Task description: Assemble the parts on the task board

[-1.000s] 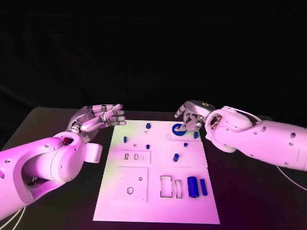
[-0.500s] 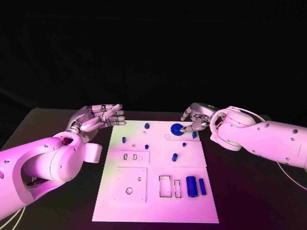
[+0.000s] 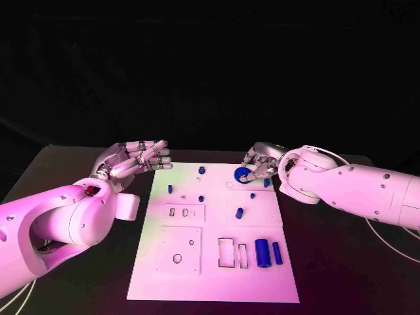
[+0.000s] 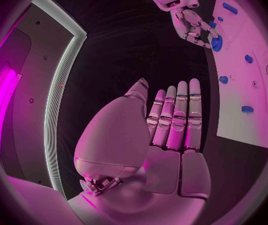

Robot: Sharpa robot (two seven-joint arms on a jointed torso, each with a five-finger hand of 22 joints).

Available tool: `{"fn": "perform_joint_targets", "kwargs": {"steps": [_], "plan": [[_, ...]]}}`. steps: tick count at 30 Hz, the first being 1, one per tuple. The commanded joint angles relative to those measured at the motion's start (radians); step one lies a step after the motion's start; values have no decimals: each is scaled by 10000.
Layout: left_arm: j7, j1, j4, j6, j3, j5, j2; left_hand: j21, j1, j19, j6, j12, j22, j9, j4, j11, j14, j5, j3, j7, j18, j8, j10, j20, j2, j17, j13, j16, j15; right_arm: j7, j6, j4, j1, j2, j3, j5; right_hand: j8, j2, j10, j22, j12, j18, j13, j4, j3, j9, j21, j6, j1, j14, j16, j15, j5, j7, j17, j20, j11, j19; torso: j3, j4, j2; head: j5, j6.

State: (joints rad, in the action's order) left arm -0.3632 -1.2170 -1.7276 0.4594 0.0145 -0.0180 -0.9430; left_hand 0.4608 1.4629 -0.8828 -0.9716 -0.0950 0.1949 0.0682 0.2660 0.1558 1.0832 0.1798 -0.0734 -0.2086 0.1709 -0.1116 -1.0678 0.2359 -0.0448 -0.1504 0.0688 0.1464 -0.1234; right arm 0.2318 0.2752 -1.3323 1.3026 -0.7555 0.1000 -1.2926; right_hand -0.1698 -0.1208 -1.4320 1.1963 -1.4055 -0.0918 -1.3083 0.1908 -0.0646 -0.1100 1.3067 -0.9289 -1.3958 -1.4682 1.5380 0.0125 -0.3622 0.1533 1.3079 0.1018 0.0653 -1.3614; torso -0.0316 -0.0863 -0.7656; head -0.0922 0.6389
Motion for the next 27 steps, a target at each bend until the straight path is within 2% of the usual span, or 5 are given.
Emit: {"fn": "perform_joint_targets", "kwargs": {"steps": [1,9,18,27], "plan": [[-42,-11,2,-185,8,-41,44,-23,92,61,-12,69,-16,-5,-40,65,-38,-38,-19,-33,115,60,-11,-17,25,-13,-10,-56,4,108,-220,68,-18,50,5,63,-68,44,-53,27,-77,111,-599,28,38,-13,59,69,-124,-881,70,-63,-59,-17,1962,-23,13,-74,-10,-4,6,-60,36],[-75,-10,22,-152,8,-41,58,-22,94,63,-15,73,-16,-4,-41,64,-41,-39,-21,-31,115,62,-14,-17,27,-14,-9,-63,4,147,-276,182,-67,123,11,-117,-142,114,-97,88,-160,120,-702,-17,89,-34,93,49,-220,-888,88,-63,-95,-21,1999,-20,10,-100,5,-10,7,-65,69],[-65,-9,33,-163,8,-41,52,-21,104,64,-18,75,-16,-4,-45,62,-41,-37,-27,-29,115,63,-17,-16,31,-15,-8,-69,4,160,-403,310,-98,119,13,-367,-178,141,-118,118,-203,124,-758,-69,125,-41,107,57,-301,-891,96,-64,-112,-19,2016,-19,12,-110,6,-1,9,-5,103],[-51,-9,40,-180,8,-41,50,-20,108,64,-20,77,-16,-3,-47,62,-41,-37,-29,-29,116,65,-19,-16,32,-15,-8,-72,4,118,-448,337,-190,154,13,-560,-261,197,-164,157,-276,128,-852,-138,184,-65,123,-1,-397,-897,110,-62,-135,-28,2049,-18,5,-120,9,-6,5,-27,122]]}}
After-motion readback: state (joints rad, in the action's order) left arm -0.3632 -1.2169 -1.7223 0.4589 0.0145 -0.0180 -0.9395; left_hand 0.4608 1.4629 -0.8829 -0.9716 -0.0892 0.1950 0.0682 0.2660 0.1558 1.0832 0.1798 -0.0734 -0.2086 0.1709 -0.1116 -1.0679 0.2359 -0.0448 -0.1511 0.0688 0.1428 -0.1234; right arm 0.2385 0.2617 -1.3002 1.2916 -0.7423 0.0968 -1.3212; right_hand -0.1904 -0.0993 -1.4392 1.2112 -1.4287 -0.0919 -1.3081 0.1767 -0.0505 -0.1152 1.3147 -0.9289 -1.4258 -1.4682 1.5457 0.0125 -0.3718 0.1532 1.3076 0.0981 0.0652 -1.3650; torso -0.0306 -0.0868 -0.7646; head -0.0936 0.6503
